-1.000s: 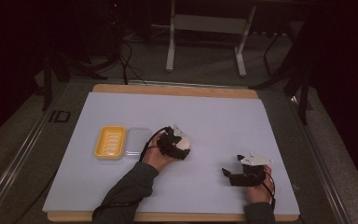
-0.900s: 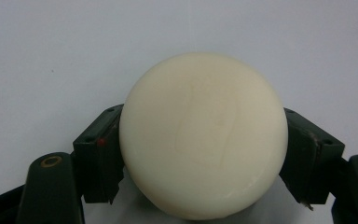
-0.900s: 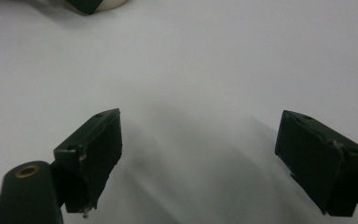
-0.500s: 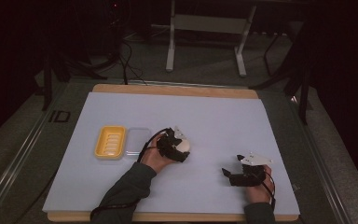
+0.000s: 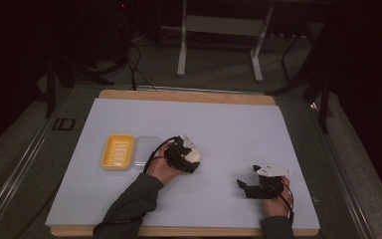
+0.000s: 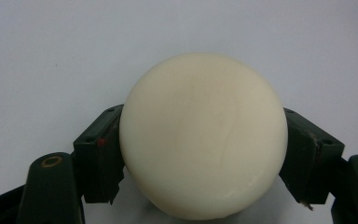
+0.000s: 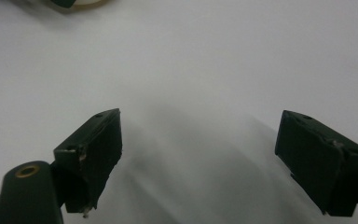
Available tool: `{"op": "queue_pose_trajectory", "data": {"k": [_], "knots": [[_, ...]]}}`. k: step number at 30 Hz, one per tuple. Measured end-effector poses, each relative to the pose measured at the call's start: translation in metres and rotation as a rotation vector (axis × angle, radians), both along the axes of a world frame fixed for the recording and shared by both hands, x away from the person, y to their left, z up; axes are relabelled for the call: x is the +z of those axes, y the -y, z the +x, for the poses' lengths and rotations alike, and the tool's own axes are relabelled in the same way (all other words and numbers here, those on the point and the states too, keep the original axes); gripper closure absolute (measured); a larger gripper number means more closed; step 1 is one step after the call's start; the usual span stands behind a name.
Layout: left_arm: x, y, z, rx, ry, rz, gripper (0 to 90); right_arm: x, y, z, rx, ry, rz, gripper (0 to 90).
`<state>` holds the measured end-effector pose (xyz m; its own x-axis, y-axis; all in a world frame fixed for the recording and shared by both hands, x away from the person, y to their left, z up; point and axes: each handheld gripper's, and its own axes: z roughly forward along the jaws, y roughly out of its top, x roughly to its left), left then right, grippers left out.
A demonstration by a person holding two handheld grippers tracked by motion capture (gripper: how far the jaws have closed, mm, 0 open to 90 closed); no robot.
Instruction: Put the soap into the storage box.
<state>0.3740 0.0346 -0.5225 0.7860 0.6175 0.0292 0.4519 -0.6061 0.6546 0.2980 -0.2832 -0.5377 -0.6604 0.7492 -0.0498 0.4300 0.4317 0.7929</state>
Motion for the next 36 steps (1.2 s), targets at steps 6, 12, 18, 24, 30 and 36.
{"op": "queue_pose_trajectory", "data": {"k": [6, 12, 18, 24, 30, 36], "knots": [[0.004, -0.006, -0.002, 0.008, 0.002, -0.003, 25.7, 0.0, 0.0, 0.0, 0.0, -0.001, -0.001, 14.6], [0.009, -0.013, -0.003, 0.008, 0.002, -0.003, 25.7, 0.0, 0.0, 0.0, 0.0, 0.0, -0.003, 14.6], [0.011, -0.02, -0.005, 0.014, 0.011, 0.008, 25.7, 0.0, 0.0, 0.0, 0.0, -0.001, -0.004, 14.6], [0.015, -0.025, -0.006, 0.019, 0.018, 0.007, 25.7, 0.0, 0.0, 0.0, 0.0, -0.001, -0.004, 14.5], [0.018, -0.033, -0.006, 0.036, 0.021, 0.005, 25.7, 0.0, 0.0, 0.0, 0.0, -0.001, -0.005, 14.6], [0.022, -0.041, -0.007, 0.051, 0.026, -0.002, 25.7, 0.0, -0.001, 0.0, -0.001, -0.002, -0.006, 14.6]]}}
